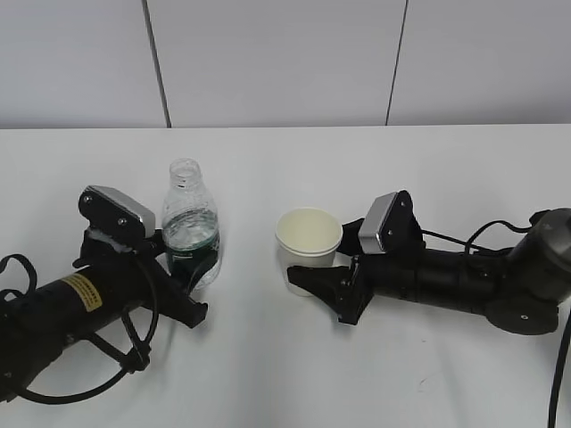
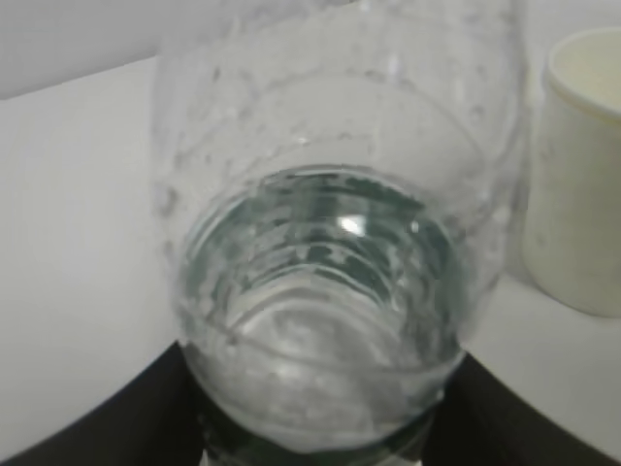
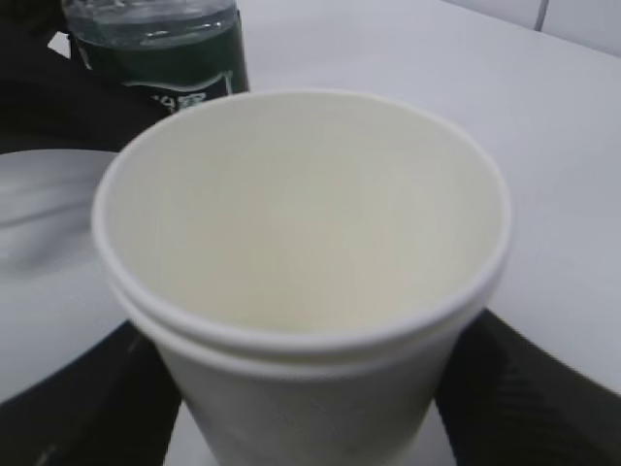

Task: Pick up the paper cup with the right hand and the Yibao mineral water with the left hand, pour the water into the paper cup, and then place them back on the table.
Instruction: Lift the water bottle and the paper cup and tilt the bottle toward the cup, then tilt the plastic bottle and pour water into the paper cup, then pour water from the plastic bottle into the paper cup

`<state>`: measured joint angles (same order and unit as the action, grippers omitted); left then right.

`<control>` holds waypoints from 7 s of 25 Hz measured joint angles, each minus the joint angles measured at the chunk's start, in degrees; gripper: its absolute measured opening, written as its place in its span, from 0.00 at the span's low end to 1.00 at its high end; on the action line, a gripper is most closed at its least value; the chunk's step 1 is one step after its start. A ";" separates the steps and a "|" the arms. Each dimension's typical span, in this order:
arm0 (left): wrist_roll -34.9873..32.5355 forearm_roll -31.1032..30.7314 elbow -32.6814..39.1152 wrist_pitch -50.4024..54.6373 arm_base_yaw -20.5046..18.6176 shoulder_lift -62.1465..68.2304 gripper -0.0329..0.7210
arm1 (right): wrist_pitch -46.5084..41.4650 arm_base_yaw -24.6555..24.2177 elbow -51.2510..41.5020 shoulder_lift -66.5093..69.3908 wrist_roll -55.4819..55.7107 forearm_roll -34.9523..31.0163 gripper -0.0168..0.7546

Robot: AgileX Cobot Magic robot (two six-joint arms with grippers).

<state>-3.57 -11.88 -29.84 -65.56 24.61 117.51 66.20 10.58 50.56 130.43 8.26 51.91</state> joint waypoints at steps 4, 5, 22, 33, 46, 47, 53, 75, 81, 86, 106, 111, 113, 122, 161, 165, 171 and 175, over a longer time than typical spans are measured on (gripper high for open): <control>-5.46 0.84 0.00 1.61 0.00 -1.78 0.54 | -0.11 0.00 -0.01 -0.64 1.63 3.58 0.73; -7.30 1.36 0.00 1.63 0.00 -2.34 0.54 | -0.11 0.00 -0.01 -1.05 2.06 4.63 0.73; -33.28 3.78 -2.74 1.80 0.00 -5.15 0.54 | -0.11 5.49 2.67 -2.12 7.67 11.31 0.73; -49.84 7.70 -3.00 1.80 0.00 -5.15 0.53 | -0.11 5.61 3.08 -2.34 8.32 10.49 0.73; -64.28 7.92 -3.00 1.80 0.00 -5.15 0.52 | -0.33 5.61 3.08 -2.34 8.41 8.92 0.73; -64.91 7.92 -3.00 1.80 0.00 -5.15 0.52 | -0.67 5.61 3.08 -2.34 8.41 8.92 0.73; -66.06 7.81 -3.00 1.80 0.00 -5.92 0.51 | -2.09 5.61 3.08 -2.34 8.41 9.66 0.73; -79.32 7.64 -3.00 1.69 0.00 -7.53 0.51 | -0.83 6.06 3.08 -2.34 8.18 12.20 0.73; -80.60 7.64 -3.00 1.69 0.00 -7.53 0.51 | -1.57 6.06 3.08 -2.34 8.08 14.52 0.73; -80.98 7.64 -3.00 1.75 0.00 -7.53 0.51 | -1.80 6.06 3.08 -2.34 8.08 14.84 0.73; -86.58 7.64 -3.00 1.75 0.00 -7.53 0.51 | -2.89 6.06 3.08 -2.34 8.08 17.58 0.72; -87.80 7.64 -3.00 1.75 0.00 -7.53 0.51 | -3.14 6.06 3.08 -2.34 8.08 17.90 0.73; -88.37 7.64 -3.00 1.75 0.00 -7.53 0.51 | -3.14 6.06 3.08 -2.34 8.08 18.04 0.73; -89.11 7.64 -3.00 1.63 0.00 -8.40 0.51 | -3.57 6.06 3.08 -2.34 8.08 18.04 0.72; -90.86 7.64 -3.00 1.40 0.00 -9.81 0.51 | -3.79 6.06 3.08 -2.34 8.08 18.04 0.72; -90.96 7.64 -3.00 1.33 0.00 -9.81 0.51 | -3.79 6.06 3.08 -2.34 8.08 18.04 0.72; -91.02 7.64 -3.00 1.16 0.00 -9.81 0.51 | -3.79 6.06 3.08 -2.34 8.08 18.04 0.72; -91.02 7.64 -3.00 1.17 0.00 -9.81 0.51 | -3.79 6.06 3.08 -2.34 8.08 18.04 0.72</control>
<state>-94.59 -4.24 -32.84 -64.39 24.61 107.71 62.41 16.64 53.64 128.09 16.34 69.95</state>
